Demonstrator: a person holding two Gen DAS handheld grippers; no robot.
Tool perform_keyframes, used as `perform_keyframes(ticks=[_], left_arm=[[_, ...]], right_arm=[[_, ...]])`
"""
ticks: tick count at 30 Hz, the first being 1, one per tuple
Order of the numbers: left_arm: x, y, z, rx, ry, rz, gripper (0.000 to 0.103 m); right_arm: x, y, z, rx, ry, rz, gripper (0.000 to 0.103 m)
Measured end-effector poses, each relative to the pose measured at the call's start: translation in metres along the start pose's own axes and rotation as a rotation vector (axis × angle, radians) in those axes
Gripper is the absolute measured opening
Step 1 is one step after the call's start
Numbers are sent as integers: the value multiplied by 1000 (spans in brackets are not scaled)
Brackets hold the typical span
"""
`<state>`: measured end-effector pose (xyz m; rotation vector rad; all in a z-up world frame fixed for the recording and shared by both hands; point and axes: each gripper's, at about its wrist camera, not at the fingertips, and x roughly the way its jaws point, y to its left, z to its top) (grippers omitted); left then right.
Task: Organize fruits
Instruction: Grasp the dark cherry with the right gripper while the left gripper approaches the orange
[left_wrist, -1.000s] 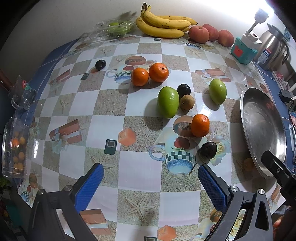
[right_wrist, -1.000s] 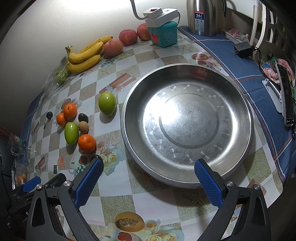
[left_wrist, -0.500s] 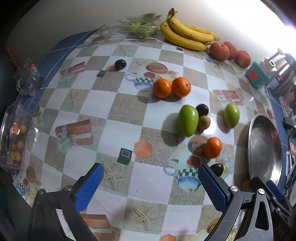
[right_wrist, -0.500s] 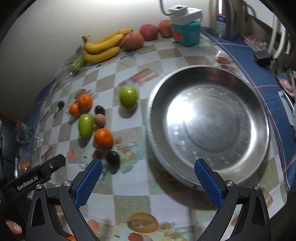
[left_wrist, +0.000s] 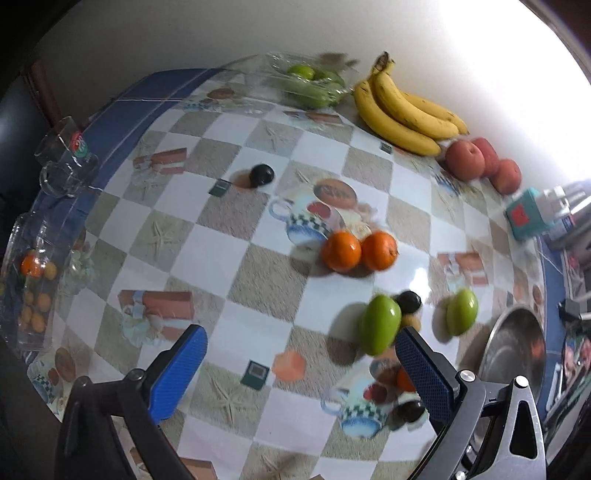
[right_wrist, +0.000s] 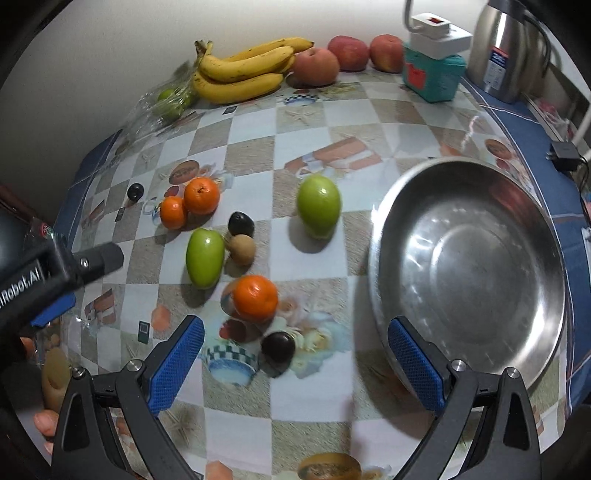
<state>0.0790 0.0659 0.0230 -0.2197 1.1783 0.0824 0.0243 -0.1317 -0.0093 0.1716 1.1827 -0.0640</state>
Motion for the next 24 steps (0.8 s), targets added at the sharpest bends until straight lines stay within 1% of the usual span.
perform_keyframes(ticks=[3, 5, 10, 11, 12, 13, 15, 18, 21, 24], left_arm=[[7, 5, 0, -12, -2, 26, 103], [16, 8, 0, -24, 30, 49, 103], [21, 6, -7, -11, 51, 28, 103], [22, 5, -8, -6, 56, 28, 103], [23, 4, -9, -5, 59, 31, 103], [25, 4, -10, -3, 62, 35, 103], [27, 2, -11, -2, 74, 31, 103], [32, 0, -13, -1, 94, 11, 103], [36, -4, -16, 15, 109, 8, 103], [39, -12, -20, 40, 125, -2, 103]], right_arm=[[5, 6, 3, -13, 9, 0, 100], [8, 9, 3, -29, 3, 7, 100], [15, 13, 1, -50, 16, 25, 99], [18, 13, 0, -55, 23, 17, 98], [19, 15, -2, -61, 28, 13, 95], [22, 16, -4, -71, 37, 7, 90], [26, 18, -7, -83, 52, 4, 85], [31, 18, -11, -93, 69, -2, 83], [34, 18, -15, -97, 81, -8, 68], [39, 18, -19, -94, 100, 9, 64]])
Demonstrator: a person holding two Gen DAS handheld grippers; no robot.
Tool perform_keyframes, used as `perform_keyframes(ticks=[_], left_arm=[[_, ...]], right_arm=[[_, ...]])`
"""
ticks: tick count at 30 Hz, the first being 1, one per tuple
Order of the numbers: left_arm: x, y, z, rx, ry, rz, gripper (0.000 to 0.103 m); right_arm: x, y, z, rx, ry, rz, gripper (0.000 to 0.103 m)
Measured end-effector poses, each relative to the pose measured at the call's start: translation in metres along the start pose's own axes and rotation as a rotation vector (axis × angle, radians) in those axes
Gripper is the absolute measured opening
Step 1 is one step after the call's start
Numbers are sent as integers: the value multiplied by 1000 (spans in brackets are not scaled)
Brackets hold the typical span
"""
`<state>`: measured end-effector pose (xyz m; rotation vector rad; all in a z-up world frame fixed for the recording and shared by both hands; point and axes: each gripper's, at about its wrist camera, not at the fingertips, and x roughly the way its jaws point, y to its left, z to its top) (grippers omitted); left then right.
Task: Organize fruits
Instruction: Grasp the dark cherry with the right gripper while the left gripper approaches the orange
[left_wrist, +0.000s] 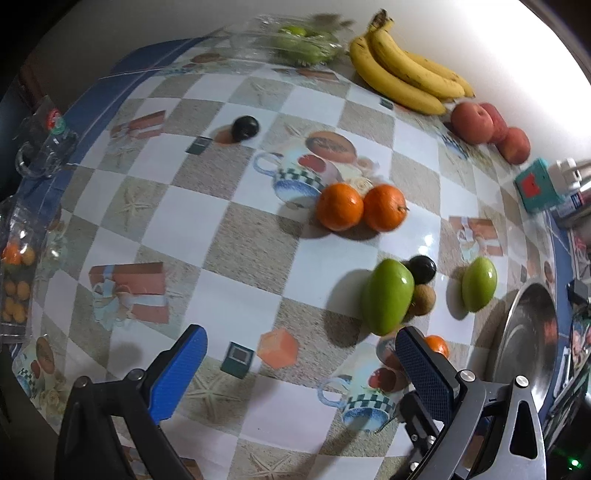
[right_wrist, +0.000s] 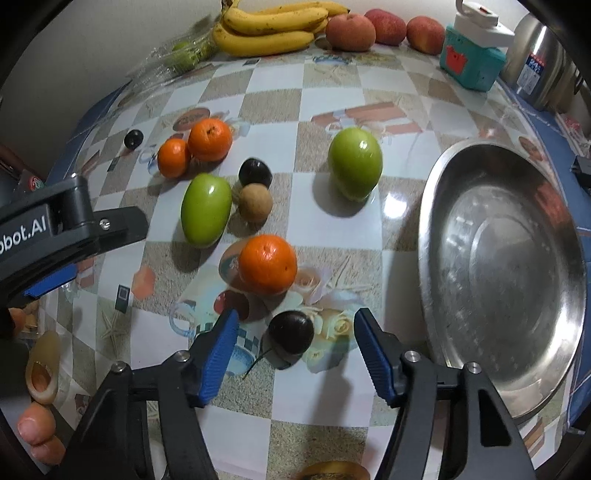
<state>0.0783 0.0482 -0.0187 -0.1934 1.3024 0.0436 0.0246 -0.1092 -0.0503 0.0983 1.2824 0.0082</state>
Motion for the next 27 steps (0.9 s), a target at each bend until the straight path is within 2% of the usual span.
perform_keyframes(ticks=[5, 9, 15, 18, 27], left_arm=[[7, -12, -4, 40, 25, 1, 103], [8, -16, -5, 50, 34, -5, 103], [8, -18, -6, 46, 44, -23, 102], [8, -18, -6, 41, 45, -35, 102], [6, -19, -7, 33, 42, -52, 102]], right_arm=[[4, 1, -3, 1, 3, 15, 56], [8, 0, -4, 6, 17, 21, 44], [9, -2, -8, 14, 21, 47, 41], [9, -1, -7, 12, 25, 53, 31], [9, 3, -3, 5, 24, 60, 26]])
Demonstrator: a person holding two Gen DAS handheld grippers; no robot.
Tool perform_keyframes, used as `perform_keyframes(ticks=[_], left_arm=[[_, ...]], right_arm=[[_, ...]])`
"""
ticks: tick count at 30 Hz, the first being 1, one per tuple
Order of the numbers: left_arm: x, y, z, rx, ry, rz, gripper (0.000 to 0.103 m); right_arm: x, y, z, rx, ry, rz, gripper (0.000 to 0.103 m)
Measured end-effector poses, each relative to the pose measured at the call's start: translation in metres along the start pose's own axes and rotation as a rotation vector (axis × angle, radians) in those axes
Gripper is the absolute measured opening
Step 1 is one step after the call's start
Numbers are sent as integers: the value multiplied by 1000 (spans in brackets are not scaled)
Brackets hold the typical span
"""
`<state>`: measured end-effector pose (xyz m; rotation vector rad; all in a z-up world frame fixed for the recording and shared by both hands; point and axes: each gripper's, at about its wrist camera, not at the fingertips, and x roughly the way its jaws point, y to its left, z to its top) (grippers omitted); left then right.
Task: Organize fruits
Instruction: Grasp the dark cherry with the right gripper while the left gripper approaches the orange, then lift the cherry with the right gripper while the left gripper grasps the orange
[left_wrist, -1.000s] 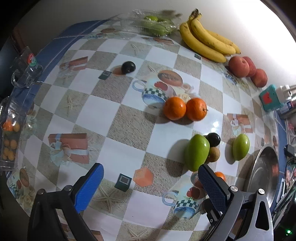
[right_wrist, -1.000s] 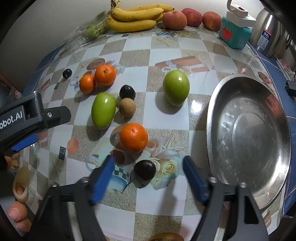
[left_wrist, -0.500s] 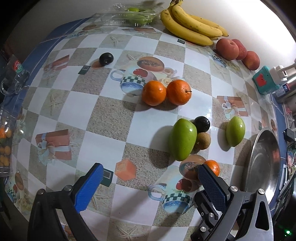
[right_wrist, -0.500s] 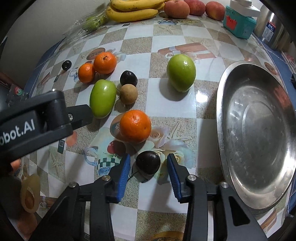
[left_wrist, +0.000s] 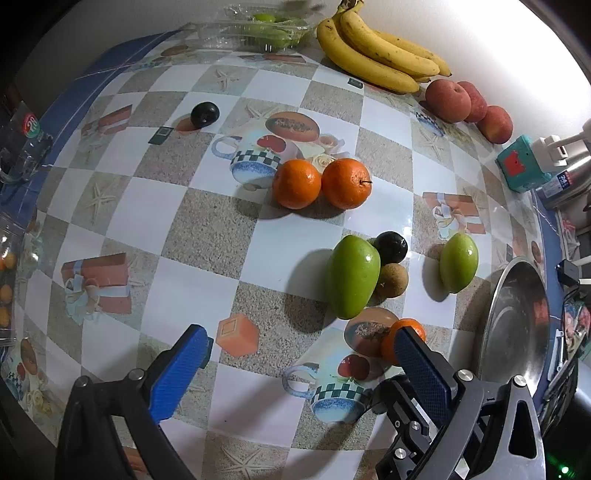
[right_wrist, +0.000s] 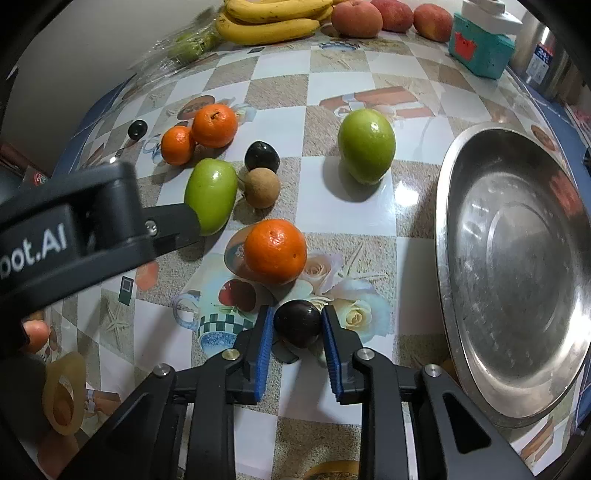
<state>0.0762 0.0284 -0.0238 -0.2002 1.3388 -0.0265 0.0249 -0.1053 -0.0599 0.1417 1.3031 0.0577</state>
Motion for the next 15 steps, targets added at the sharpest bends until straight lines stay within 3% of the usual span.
perform_keyframes(ticks=[6, 12, 15], left_arm=[[-2, 6, 2, -28, -7, -14, 102], [-5, 6, 1, -30, -19, -28, 101], [-4, -1, 1, -10, -15, -37, 95]], right_arm=[[-9, 1, 0, 12, -13, 29, 26], [-38, -19, 0, 79, -99, 57, 26], [-51, -37, -2, 141, -145, 55, 26]])
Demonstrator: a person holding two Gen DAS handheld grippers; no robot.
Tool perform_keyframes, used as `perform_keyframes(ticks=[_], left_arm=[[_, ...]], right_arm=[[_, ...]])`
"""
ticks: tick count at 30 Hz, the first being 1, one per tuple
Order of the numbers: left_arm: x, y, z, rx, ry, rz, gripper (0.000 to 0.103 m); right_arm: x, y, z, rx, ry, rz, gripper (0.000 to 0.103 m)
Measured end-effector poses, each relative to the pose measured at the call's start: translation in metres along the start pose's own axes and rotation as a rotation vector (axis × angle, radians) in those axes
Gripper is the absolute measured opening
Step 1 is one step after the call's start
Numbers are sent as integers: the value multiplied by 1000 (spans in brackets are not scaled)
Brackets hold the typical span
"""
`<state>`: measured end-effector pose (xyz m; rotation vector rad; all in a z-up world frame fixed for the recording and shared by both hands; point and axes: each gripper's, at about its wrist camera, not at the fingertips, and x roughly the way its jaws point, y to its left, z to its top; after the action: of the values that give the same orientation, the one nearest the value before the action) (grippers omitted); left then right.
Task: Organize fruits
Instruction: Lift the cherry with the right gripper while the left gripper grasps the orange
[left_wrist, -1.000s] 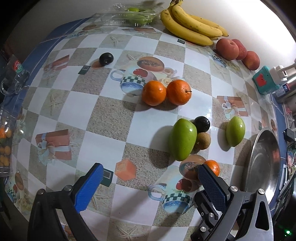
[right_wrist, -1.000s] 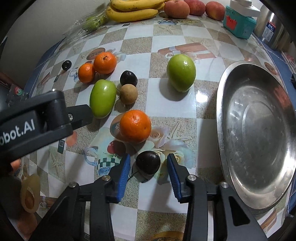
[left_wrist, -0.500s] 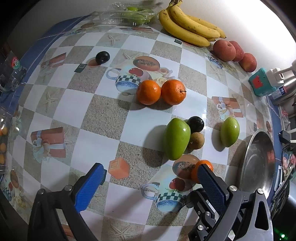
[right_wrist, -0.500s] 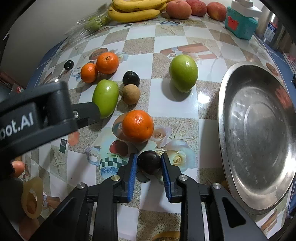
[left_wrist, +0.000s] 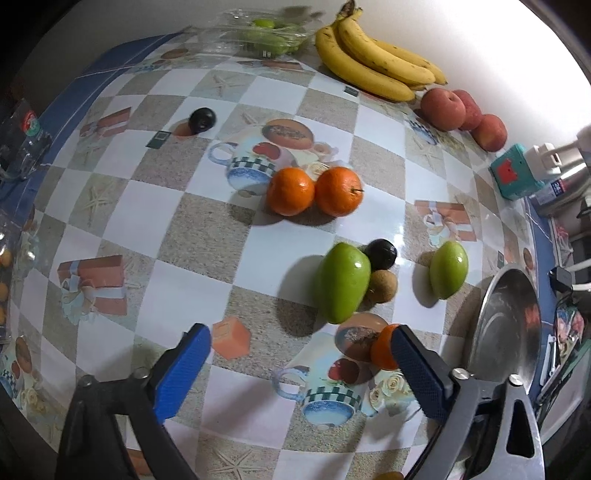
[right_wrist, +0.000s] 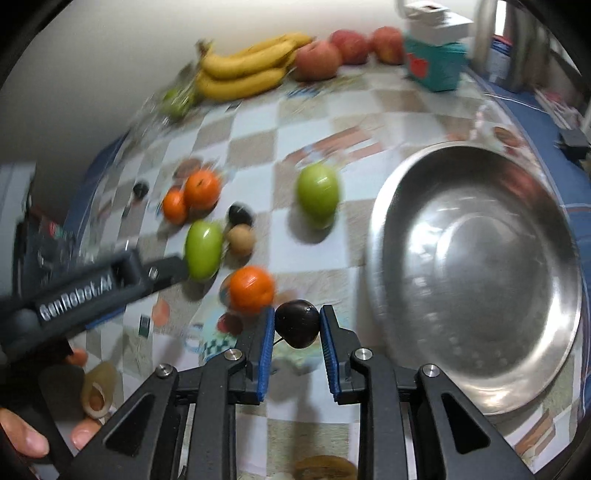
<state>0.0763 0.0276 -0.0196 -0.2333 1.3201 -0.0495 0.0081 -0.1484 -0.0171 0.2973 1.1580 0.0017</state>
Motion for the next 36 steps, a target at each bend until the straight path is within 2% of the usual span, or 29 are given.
perform_keyframes(ticks=[3, 7, 9, 13, 15, 20, 22, 29, 36], left_arm=[[4, -9, -2, 25, 12, -17, 90], [8, -27, -6, 75, 21, -44, 86], [10, -37, -9, 99, 21, -62, 80], [18, -54, -13, 150, 33, -60, 74], [23, -59, -15, 166, 39, -59, 64], [33, -67, -16, 191, 49, -40, 52], [35, -68, -16, 189, 53, -51, 50], [35, -70, -16, 184, 54, -89, 33], [28, -63, -17, 174, 51, -100, 33]], right_arm=[[-12, -21, 4, 61, -40, -18, 26], [-20, -40, 7, 120, -55, -40, 26], [-22, -46, 7, 139, -59, -40, 26], [-26, -51, 4, 147, -62, -36, 26], [-25, -50, 6, 150, -60, -31, 26], [-22, -46, 8, 150, -53, -24, 26], [-22, -46, 8, 151, -62, -29, 26], [-24, -48, 7, 155, -58, -23, 26], [-23, -49, 7, 162, -57, -24, 26]])
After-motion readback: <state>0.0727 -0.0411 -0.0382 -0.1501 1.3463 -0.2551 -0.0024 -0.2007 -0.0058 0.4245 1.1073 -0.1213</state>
